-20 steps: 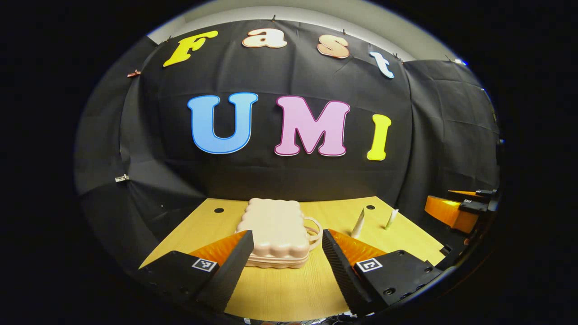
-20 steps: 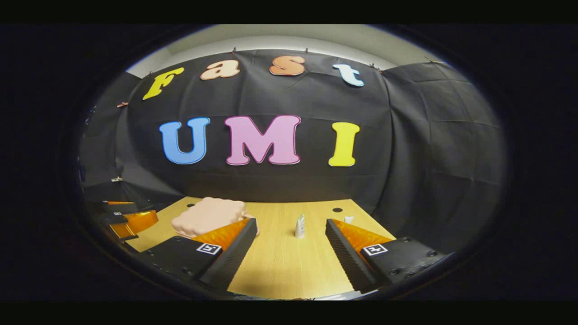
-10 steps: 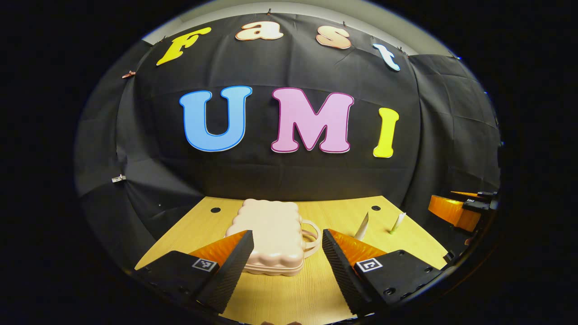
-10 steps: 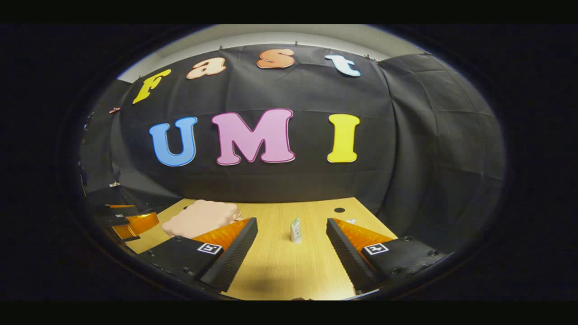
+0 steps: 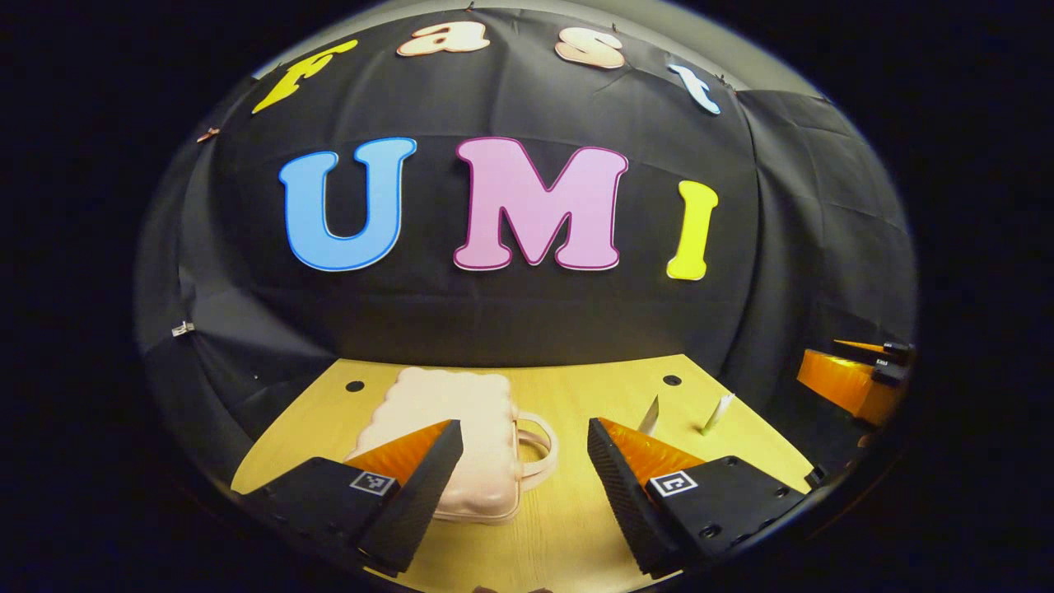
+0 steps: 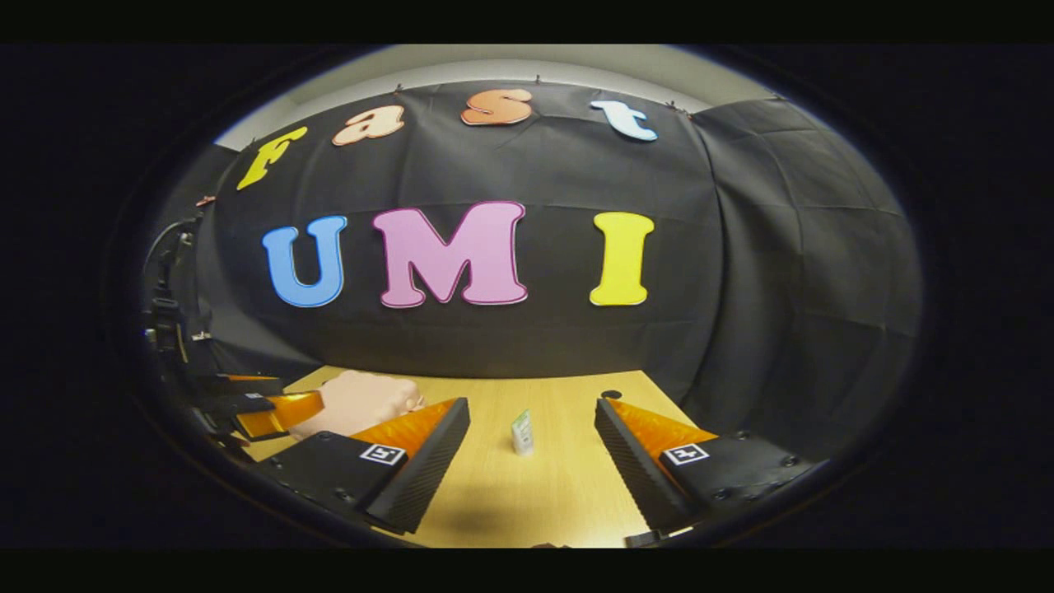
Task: First open the suitcase, pack the skin care products into it, and then close the suitcase.
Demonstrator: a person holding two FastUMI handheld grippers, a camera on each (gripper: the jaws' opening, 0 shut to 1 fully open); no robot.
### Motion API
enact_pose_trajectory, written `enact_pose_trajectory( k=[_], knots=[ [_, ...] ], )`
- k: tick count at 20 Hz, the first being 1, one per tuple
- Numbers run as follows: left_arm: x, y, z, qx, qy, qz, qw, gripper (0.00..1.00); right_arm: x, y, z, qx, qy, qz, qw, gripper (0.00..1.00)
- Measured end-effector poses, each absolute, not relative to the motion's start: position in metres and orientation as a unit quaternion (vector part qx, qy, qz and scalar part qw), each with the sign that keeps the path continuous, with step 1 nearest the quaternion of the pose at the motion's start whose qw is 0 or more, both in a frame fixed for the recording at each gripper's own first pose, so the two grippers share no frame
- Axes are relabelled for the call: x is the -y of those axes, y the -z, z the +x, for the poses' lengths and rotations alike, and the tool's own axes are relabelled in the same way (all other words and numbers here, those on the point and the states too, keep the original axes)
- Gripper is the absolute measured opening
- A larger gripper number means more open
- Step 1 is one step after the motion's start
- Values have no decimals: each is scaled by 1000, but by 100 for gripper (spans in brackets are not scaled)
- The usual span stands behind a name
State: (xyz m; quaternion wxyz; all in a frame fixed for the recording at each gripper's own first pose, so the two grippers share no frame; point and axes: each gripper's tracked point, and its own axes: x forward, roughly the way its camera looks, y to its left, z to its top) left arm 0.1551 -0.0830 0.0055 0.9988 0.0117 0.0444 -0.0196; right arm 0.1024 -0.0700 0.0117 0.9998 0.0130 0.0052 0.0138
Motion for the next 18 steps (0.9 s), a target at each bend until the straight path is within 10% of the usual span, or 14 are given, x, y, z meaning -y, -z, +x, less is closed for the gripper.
enact_pose_trajectory(
  k=[18],
  knots=[
    [118, 179, 366, -251, -98, 68, 961, 95, 117, 88, 171, -115, -96, -14, 989, 98]
  ],
)
